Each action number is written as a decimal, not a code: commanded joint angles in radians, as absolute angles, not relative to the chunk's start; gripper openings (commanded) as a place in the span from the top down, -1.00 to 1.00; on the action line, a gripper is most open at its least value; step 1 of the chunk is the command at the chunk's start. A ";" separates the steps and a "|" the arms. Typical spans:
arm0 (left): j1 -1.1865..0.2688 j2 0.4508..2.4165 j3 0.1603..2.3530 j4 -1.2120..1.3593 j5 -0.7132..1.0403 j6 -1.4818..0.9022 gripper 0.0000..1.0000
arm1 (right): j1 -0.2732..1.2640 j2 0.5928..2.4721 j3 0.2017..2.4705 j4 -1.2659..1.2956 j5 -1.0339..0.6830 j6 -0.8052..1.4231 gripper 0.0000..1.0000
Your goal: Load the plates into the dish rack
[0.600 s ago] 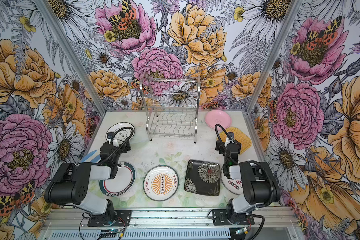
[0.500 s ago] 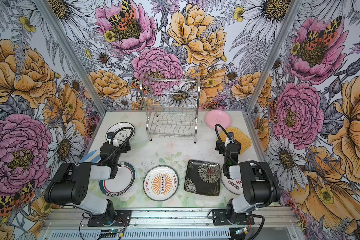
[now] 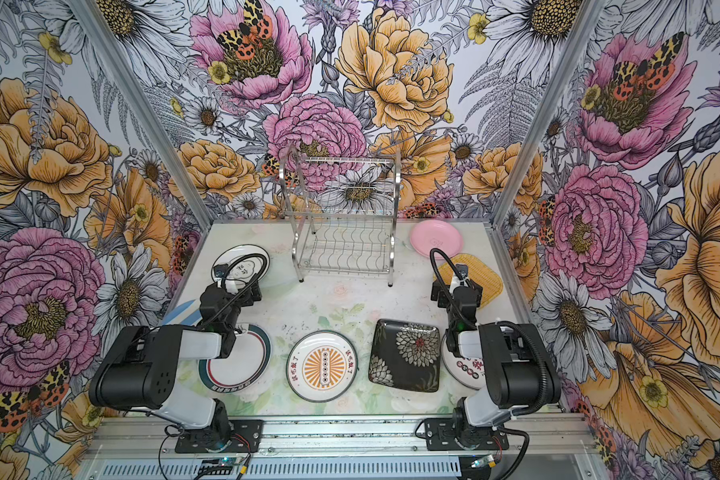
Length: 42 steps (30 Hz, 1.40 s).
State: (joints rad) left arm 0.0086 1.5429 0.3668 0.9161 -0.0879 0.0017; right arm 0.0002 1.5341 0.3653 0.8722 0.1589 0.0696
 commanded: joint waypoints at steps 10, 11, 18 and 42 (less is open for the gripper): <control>-0.036 1.344 0.469 0.614 -0.095 0.063 -0.97 | 0.029 1.349 0.509 0.515 0.150 0.050 -0.99; -0.048 1.320 0.493 0.558 -0.095 0.066 -0.97 | 0.040 1.324 0.536 0.456 0.147 0.068 -0.99; -0.116 1.327 0.636 0.353 0.014 -0.051 -0.88 | 0.125 1.375 0.730 0.211 0.015 0.241 -0.99; -0.220 1.778 0.940 0.530 0.173 -0.211 -0.13 | 0.293 1.699 0.896 0.491 -0.127 0.394 -0.87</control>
State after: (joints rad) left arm -0.2142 1.7603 0.9188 0.4759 0.1596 -0.1852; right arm 0.2897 1.6730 0.8696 0.4332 -0.1196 0.3786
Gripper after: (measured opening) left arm 0.575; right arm 0.942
